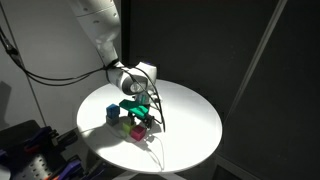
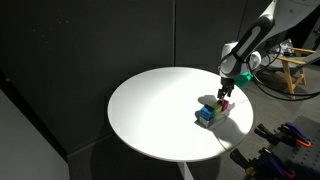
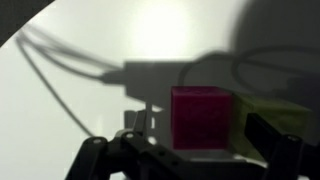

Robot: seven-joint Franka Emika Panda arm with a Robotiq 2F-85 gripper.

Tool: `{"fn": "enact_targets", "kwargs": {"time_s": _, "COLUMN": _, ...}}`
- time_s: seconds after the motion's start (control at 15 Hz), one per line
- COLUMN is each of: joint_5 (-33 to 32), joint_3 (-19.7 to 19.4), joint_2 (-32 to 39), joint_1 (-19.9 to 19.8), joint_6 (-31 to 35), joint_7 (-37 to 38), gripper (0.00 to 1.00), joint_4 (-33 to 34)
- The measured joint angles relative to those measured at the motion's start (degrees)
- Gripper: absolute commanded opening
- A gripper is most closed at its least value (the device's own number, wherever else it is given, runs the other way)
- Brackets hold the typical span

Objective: Put the pink block on top the yellow block

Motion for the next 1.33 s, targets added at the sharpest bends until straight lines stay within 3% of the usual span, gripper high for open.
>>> {"fn": "enact_targets", "kwargs": {"time_s": 1.33, "joint_5": 0.0, "joint_3": 0.0, "joint_2": 2.16, "joint_1": -0.7, "joint_6": 0.0, "joint_7": 0.0, "gripper": 1.0, "joint_4": 1.63}}
